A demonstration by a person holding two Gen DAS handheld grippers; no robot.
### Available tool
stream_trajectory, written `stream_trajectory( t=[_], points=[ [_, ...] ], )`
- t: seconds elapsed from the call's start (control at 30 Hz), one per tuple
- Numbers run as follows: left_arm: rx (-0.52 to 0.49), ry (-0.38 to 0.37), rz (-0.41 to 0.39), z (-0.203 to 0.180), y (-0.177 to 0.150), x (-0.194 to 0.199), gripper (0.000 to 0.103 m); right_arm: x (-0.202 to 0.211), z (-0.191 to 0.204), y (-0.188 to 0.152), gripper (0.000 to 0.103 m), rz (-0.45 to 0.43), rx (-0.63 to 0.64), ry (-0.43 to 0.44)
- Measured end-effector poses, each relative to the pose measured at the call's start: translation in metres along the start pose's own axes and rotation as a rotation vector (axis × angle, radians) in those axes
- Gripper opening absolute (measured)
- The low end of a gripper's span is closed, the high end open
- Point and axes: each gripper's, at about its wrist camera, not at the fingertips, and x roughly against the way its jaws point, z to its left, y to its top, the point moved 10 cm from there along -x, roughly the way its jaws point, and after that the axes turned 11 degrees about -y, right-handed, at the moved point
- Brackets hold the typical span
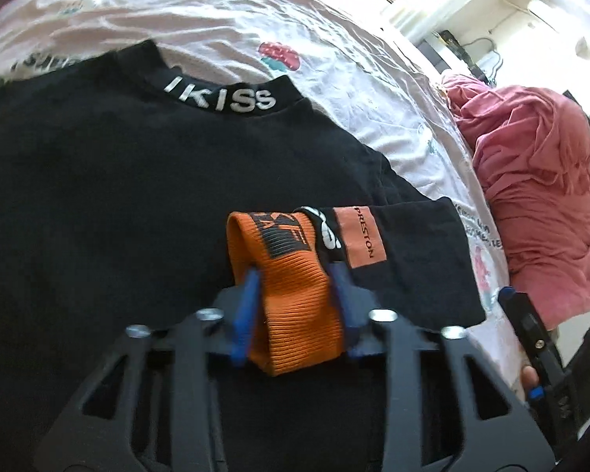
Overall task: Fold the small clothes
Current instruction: 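Grasp the folded orange cuff with the left gripper and straighten it, then release the cuff onto the shirt body and lift the left gripper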
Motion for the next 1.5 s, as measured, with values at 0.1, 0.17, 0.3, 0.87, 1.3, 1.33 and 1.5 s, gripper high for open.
stream_trajectory(
  t=[0.1,0.17,0.3,0.87,1.3,1.33,1.5],
  points=[
    [0.004,-0.017,-0.023,0.0,0.002,0.005,0.008,0.002,-0.003,0.001,0.06,-0.008,0.002,-0.003],
    [-0.011,-0.016,-0.061,-0.002,0.007,0.015,0.007,0.003,-0.004,0.001,0.06,-0.008,0.003,-0.006],
    [-0.066,-0.017,-0.14,-0.013,0.02,0.047,0.005,0.002,-0.006,0.0,0.06,-0.004,0.001,-0.007],
    [-0.036,0.035,-0.357,0.02,0.041,0.149,0.004,-0.008,0.018,-0.01,0.06,0.037,0.05,0.009],
    [0.005,0.074,-0.351,0.053,0.031,0.156,0.005,-0.021,0.044,-0.012,0.06,0.059,0.12,0.001],
    [0.007,0.082,-0.353,0.055,0.031,0.158,0.005,-0.022,0.047,-0.012,0.06,0.057,0.126,0.002],
    [-0.007,0.126,-0.378,0.06,0.032,0.17,0.005,-0.025,0.06,-0.01,0.06,0.055,0.157,0.009]
  ],
)
